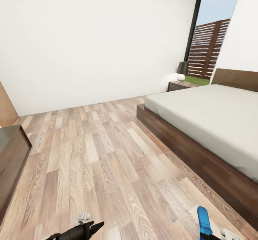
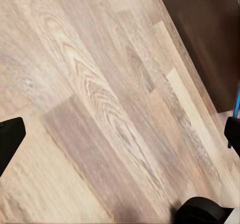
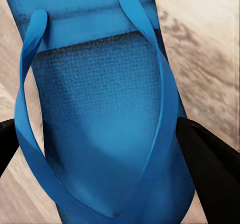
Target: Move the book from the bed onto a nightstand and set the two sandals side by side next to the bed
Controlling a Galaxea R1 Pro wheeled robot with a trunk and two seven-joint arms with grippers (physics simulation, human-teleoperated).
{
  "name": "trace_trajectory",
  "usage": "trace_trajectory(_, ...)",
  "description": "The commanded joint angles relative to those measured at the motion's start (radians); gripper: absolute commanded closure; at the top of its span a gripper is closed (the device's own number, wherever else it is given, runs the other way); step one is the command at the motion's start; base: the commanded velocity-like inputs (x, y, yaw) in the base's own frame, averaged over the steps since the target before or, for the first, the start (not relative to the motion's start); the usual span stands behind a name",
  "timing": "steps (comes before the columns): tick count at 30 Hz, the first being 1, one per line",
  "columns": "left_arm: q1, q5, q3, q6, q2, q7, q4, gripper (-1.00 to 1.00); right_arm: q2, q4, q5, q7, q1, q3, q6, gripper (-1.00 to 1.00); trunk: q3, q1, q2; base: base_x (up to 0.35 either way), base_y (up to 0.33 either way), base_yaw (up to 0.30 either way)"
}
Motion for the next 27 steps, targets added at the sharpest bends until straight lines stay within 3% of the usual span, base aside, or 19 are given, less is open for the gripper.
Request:
trace_trajectory(1,0.0,0.005,0.003,0.01,0.0,-0.005,0.0,-1.0,0.0,0.0,-0.007,0.004,0.0,-0.002,0.009,1.0,0.003,-0.001,0.0,0.0,0.0,-0.297)
trace_trajectory(27,0.0,0.009,0.004,0.011,-0.011,0.04,0.004,-1.0,0.0,0.0,-0.007,0.005,0.0,-0.002,0.009,1.0,0.103,-0.016,0.013,0.0,0.0,-0.3)
